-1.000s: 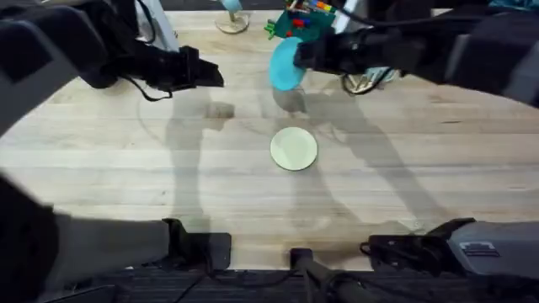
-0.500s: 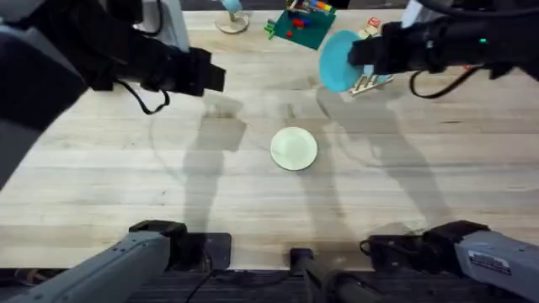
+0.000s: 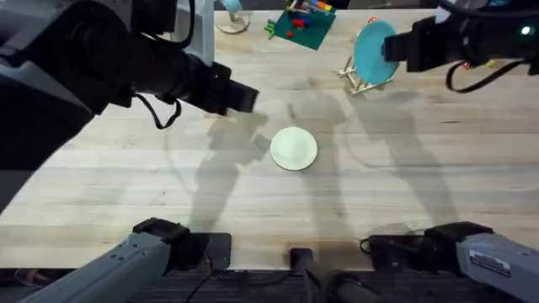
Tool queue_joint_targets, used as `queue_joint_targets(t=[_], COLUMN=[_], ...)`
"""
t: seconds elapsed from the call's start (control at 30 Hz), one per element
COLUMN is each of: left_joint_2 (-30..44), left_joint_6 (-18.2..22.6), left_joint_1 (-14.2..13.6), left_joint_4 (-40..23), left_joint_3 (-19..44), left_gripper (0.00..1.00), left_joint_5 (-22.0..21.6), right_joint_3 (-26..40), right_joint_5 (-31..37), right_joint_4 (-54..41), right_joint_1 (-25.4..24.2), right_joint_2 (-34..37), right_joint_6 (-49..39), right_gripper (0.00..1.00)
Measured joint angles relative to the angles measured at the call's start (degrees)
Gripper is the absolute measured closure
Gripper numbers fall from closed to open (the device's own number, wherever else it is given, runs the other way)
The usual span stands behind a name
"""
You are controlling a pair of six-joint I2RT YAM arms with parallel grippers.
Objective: Pick up the plates from the table one by one and place each into a slot on the dish rack.
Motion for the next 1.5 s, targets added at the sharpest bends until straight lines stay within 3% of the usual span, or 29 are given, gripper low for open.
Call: queue_joint_targets(t=[0.03,0.07,0.1,0.37,0.63,1.5], left_joint_2=[0.00,-0.02,-0.02,-0.01,0.00,0.00], left_joint_6=[-0.04,-0.23,-0.24,-0.24,-0.26,-0.26], left_joint_1=[0.00,0.00,0.00,0.00,0.00,0.00], left_joint_4=[-0.01,0.00,0.00,0.00,0.00,-1.51], left_joint_3=[0.00,0.00,0.00,0.00,0.00,-0.02], left_gripper=[0.117,0.036,0.014,0.006,0.007,0.006], left_joint_5=[-0.26,-0.37,-0.55,-0.75,-0.75,-0.77], right_joint_3=[0.79,1.71,2.56,9.65,17.13,18.20], right_joint_5=[1.21,2.48,3.68,9.19,10.05,6.68], right_joint_4=[-0.26,-0.53,-0.76,-4.07,-9.35,-10.92], right_joint_1=[0.00,0.00,0.00,-2.09,-3.37,-3.83], right_joint_2=[0.00,0.00,0.00,0.26,5.71,15.05], right_joint_6=[-1.11,-2.21,-3.19,-8.34,-9.99,-11.20], right_gripper=[0.971,0.971,0.971,0.972,0.972,0.972])
